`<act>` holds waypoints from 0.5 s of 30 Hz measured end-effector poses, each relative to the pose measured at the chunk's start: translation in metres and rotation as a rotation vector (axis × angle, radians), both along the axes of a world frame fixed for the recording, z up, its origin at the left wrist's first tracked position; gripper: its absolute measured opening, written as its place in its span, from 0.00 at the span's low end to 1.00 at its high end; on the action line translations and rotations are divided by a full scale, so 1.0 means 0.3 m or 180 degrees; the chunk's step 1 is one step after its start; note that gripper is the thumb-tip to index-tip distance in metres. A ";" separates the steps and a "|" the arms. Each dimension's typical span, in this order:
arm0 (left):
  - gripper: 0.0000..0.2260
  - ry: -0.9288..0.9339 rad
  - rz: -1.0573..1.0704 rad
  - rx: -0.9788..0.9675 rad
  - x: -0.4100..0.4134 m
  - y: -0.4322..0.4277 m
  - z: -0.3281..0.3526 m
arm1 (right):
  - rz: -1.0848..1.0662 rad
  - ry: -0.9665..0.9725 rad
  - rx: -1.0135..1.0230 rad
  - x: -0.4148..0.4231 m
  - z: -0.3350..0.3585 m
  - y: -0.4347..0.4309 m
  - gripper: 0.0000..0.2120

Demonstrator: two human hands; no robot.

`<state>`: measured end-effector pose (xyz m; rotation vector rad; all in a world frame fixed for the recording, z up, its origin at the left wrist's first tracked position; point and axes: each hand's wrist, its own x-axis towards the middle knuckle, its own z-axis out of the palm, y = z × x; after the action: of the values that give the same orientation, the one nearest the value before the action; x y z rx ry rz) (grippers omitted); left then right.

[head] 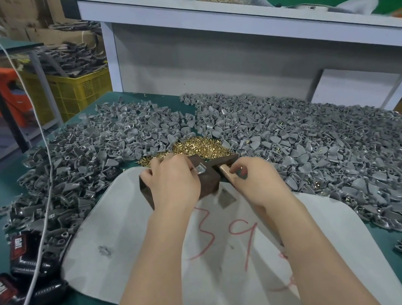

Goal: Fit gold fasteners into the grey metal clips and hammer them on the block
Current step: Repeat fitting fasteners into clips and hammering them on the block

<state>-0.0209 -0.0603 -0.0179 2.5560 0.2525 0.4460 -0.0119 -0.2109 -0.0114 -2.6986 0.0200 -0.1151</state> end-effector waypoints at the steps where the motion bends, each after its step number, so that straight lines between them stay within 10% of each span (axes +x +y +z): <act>1: 0.07 0.0006 0.0008 0.0016 0.001 -0.001 -0.001 | 0.0049 -0.0080 -0.0068 0.000 0.000 0.008 0.05; 15: 0.08 0.0073 -0.0011 0.0031 0.003 0.001 -0.003 | 0.0193 0.0061 -0.0755 -0.013 -0.037 0.083 0.13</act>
<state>-0.0201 -0.0601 -0.0187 2.5720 0.2547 0.4180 -0.0157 -0.1859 -0.0226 -2.9340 -0.0744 -0.0772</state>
